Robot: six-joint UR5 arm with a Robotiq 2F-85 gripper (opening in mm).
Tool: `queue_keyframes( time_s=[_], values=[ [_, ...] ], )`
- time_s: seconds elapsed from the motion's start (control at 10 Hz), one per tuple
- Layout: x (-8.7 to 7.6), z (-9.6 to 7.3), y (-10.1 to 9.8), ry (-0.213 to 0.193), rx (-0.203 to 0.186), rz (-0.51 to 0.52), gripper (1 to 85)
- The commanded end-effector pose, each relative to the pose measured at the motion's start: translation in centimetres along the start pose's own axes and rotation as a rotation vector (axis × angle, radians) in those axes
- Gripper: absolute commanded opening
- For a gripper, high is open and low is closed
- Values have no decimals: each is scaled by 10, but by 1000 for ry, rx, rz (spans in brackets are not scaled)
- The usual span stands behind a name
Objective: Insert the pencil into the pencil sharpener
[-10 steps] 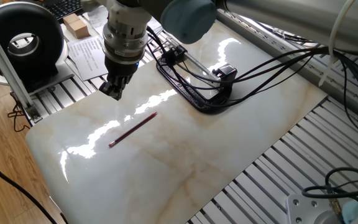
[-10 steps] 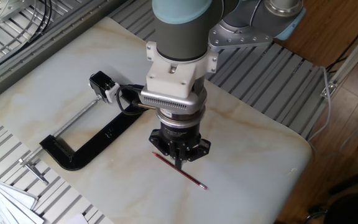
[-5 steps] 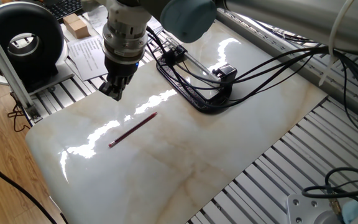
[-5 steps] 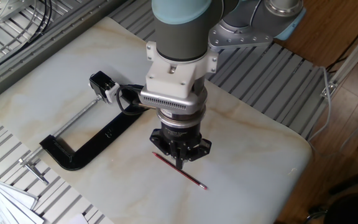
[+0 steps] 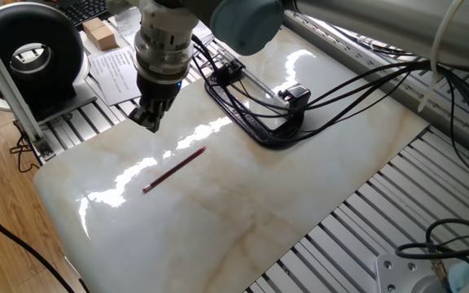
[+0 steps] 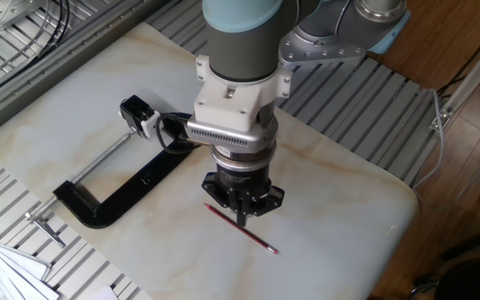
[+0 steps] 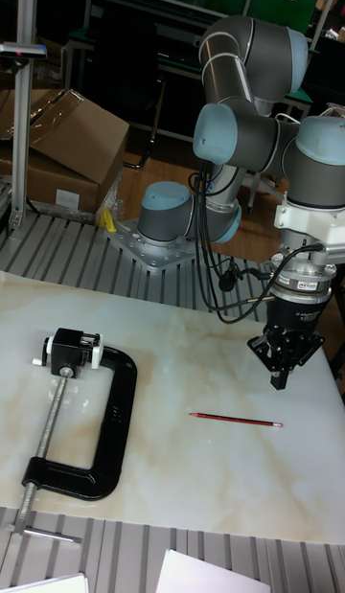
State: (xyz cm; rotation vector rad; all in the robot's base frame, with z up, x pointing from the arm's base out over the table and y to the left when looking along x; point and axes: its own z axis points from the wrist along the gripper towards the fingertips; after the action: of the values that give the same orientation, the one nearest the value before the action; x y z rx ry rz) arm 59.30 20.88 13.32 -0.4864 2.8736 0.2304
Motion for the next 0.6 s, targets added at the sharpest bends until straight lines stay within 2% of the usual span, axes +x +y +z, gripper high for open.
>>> queue_keyframes(
  time_s=[0.0,0.3,0.5],
  values=[
    [-1,-1,5,-1,-22,18,700],
    [-6,-2,10,-13,-35,26,700],
    [-3,-1,8,-1,-28,25,700]
  ],
)
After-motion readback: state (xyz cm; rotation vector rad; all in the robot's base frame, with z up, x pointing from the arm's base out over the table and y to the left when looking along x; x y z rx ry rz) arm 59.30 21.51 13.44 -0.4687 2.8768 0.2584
